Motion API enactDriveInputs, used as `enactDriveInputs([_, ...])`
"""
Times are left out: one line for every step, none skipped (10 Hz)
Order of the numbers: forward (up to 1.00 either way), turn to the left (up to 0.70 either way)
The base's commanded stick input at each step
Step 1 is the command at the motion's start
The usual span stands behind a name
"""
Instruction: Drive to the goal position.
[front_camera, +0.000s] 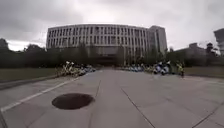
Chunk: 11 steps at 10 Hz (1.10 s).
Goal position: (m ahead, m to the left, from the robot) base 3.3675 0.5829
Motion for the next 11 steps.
enactDriveInputs([0.7,0.0])
enactDriveInputs([0.7,0.0])
enactDriveInputs([0.7,0.0])
enactDriveInputs([0.7,0.0])
enactDriveInputs([0.7,0.0])
enactDriveInputs([0.7,0.0])
enactDriveInputs([0.7,0.0])
enactDriveInputs([0.7,0.0])
enactDriveInputs([0.7,0.0])
enactDriveInputs([0.7,0.0])
enactDriveInputs([0.7,0.0])
